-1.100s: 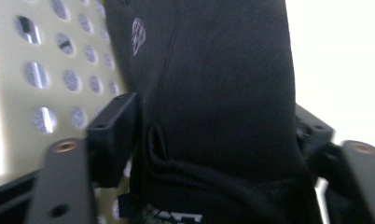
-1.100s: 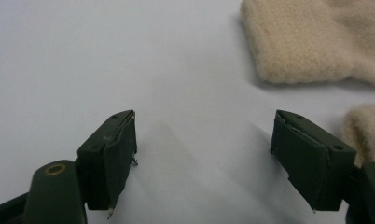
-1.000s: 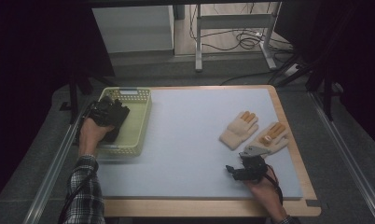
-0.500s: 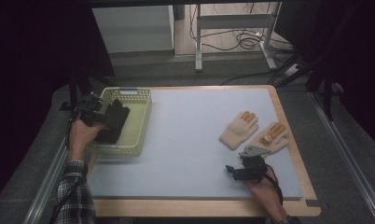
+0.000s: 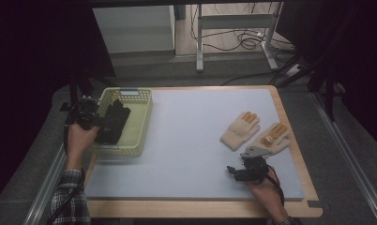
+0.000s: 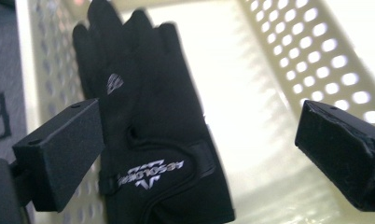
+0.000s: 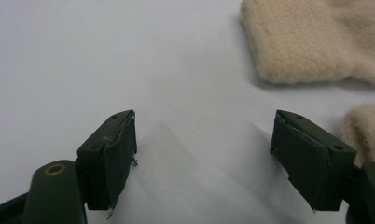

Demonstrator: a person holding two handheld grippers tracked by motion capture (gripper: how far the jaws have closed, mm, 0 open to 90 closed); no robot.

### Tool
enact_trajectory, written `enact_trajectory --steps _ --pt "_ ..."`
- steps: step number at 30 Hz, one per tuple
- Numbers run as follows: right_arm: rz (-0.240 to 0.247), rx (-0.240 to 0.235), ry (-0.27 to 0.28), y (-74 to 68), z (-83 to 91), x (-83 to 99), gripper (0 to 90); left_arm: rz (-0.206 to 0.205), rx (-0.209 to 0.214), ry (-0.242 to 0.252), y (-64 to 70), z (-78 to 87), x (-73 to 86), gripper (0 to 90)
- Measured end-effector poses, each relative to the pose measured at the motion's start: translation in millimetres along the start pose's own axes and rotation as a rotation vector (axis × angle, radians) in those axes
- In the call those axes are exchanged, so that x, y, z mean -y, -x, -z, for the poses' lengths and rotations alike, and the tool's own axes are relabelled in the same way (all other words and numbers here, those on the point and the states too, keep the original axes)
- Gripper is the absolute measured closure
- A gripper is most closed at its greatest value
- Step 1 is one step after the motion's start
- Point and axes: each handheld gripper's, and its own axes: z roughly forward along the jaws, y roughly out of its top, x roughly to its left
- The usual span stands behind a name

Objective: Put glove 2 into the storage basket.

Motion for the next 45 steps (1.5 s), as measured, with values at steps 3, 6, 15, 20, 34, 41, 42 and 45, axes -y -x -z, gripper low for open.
enact_trajectory --steps 3,6,15,20,34,41,42,45 --pt "0.000 0.000 0.000 0.0 0.0 0.0 22.1 -0.029 0.052 0.062 8.1 4.5 -1.2 1.2" --pt "0.000 0.000 -0.001 0.0 0.1 0.0 22.1 -0.028 0.087 0.073 13.5 6.4 -2.0 1.2" --pt "0.001 0.000 0.000 0.0 0.1 0.0 22.1 -0.099 0.135 0.076 37.9 7.1 -0.5 0.4" --pt "0.001 0.000 -0.002 -0.1 0.2 -0.1 22.1 -0.130 0.149 0.088 53.3 10.6 -0.2 0.0" --pt "0.000 0.000 -0.003 -0.2 0.2 -0.1 22.1 -0.281 0.237 0.152 114.4 24.2 10.0 0.0" --pt "0.000 0.000 -0.003 -0.2 0.2 -0.1 22.1 -0.340 0.251 0.155 147.5 18.1 24.8 0.0" --pt "0.001 0.001 -0.002 -0.1 0.2 -0.1 22.1 -0.341 0.257 0.154 152.7 15.4 28.3 0.0" --pt "0.001 0.000 -0.003 -0.2 0.3 -0.1 22.1 -0.351 0.269 0.149 162.7 8.8 36.5 0.0"
